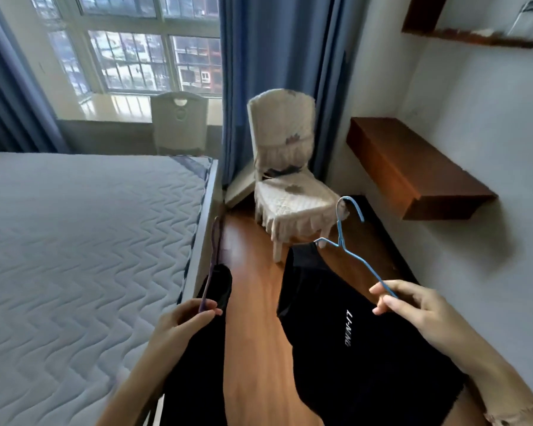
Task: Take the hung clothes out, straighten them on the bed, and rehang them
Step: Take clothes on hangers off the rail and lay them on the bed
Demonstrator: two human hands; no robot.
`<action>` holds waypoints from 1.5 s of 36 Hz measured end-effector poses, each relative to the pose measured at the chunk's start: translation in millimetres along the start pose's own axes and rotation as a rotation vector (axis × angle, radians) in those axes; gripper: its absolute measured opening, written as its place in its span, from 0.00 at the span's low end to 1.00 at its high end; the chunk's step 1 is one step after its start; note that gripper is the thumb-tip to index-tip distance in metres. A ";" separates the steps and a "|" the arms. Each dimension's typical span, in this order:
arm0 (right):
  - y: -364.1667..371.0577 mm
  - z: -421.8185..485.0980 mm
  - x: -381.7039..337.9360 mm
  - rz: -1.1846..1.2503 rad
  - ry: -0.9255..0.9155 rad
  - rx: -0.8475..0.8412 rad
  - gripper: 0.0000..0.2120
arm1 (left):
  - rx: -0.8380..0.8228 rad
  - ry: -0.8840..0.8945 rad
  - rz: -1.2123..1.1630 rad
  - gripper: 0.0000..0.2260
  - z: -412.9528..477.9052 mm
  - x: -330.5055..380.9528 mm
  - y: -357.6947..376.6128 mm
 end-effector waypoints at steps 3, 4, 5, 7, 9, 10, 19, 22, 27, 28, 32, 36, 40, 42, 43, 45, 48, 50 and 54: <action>-0.8 64.7 -25.6 -0.025 -0.058 -0.066 0.10 | 0.021 0.024 0.029 0.05 30.1 15.9 -0.3; 1.0 85.2 -33.4 -0.028 -0.077 -0.090 0.10 | 0.023 0.029 0.032 0.05 38.5 21.1 -0.6; 3.3 105.9 -40.9 -0.028 -0.094 -0.109 0.10 | 0.027 0.032 0.032 0.05 47.5 25.1 -1.8; 7.6 147.4 -52.8 -0.014 -0.120 -0.135 0.10 | 0.034 0.036 0.045 0.05 64.3 32.9 -3.5; 16.3 190.8 -62.6 -0.004 -0.138 -0.177 0.10 | 0.043 0.043 0.076 0.06 82.9 39.6 -5.0; 21.8 212.4 -67.4 0.007 -0.146 -0.200 0.10 | 0.048 0.044 0.093 0.06 92.8 42.0 -5.5; 76.4 420.2 -98.9 0.001 -0.278 -0.429 0.08 | 0.091 0.014 0.087 0.09 222.5 81.7 -1.3; 91.5 495.7 -124.8 -0.034 -0.365 -0.531 0.06 | 0.126 0.026 0.126 0.11 279.2 104.7 -12.2; 109.8 617.2 -185.1 -0.080 -0.479 -0.662 0.26 | 0.135 0.012 0.264 0.18 364.4 153.3 -43.1; 115.3 634.6 -200.6 -0.099 -0.494 -0.693 0.20 | 0.138 0.006 0.285 0.18 378.9 161.6 -50.8; 143.8 706.2 -257.9 -0.141 -0.595 -0.778 0.20 | 0.194 -0.010 0.381 0.09 426.0 188.4 -84.2; 180.7 763.9 -300.5 -0.155 -0.636 -0.864 0.10 | 0.378 -0.022 0.392 0.05 458.6 203.8 -137.3; 223.5 820.3 -335.9 -0.210 -0.681 -0.902 0.17 | 0.601 -0.067 0.378 0.08 489.7 206.3 -200.3; 250.3 844.7 -350.2 -0.242 -0.697 -0.920 0.16 | 0.721 -0.106 0.370 0.09 504.6 204.0 -230.7; 264.6 856.3 -356.7 -0.260 -0.700 -0.924 0.15 | 0.766 -0.116 0.357 0.09 512.9 202.5 -244.4; 293.2 876.1 -371.2 -0.276 -0.721 -0.918 0.14 | 0.815 -0.121 0.340 0.09 532.5 198.8 -269.7; 340.7 905.9 -384.0 -0.273 -0.721 -0.925 0.11 | 0.849 -0.138 0.331 0.09 563.6 183.5 -306.0; 378.9 927.9 -386.5 -0.293 -0.718 -0.936 0.11 | 0.883 -0.168 0.329 0.09 582.2 164.8 -331.1; 462.1 971.1 -384.6 -0.380 -0.712 -0.997 0.17 | 0.958 -0.250 0.297 0.11 613.3 122.9 -380.4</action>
Point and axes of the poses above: each hand's wrist, its own z-axis towards the middle knuckle, its own y-axis out of the palm, x = y × z, the point moved 10 cm from there along z, towards the middle knuckle, and after that the axes turned 3 degrees about z, right-handed, at the moved point
